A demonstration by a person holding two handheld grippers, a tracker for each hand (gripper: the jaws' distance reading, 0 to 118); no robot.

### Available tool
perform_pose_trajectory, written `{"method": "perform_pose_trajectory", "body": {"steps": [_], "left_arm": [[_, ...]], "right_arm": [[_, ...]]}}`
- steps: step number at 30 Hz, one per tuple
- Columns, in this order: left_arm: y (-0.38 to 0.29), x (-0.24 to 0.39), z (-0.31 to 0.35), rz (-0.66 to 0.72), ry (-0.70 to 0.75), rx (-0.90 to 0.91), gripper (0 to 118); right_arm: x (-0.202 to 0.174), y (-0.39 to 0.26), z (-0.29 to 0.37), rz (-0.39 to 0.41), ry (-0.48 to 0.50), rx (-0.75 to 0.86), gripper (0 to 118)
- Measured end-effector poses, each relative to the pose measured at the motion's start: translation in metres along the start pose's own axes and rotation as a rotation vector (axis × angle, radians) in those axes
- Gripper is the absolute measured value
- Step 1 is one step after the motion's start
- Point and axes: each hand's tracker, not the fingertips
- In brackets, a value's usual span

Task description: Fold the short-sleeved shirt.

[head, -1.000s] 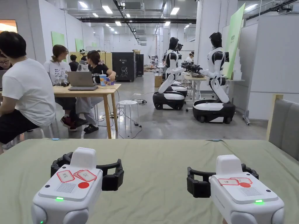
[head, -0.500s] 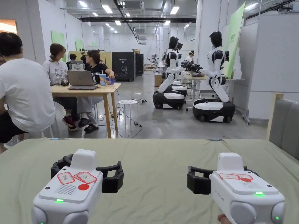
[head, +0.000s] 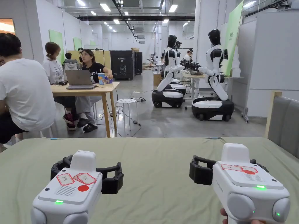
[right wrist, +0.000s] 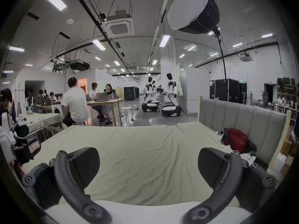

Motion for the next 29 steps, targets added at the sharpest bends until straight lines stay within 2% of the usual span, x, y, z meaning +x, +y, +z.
{"method": "perform_pose_trajectory", "body": {"steps": [9, 24, 29], "left_arm": [[0.0012, 0.0009, 0.0004, -0.002, 0.007, 0.004, 118], [-0.0046, -0.0020, 0.0007, 0.004, 0.008, -0.013, 118], [-0.0054, -0.0032, 0.0014, 0.011, 0.014, -0.012, 118]], "right_arm": [[0.0030, 0.0007, 0.0030, -0.005, 0.006, 0.000, 118], [-0.0039, -0.0018, 0.0039, 0.061, 0.058, 0.007, 118], [-0.0020, -0.0057, 0.0037, 0.009, 0.017, 0.004, 118]]}}
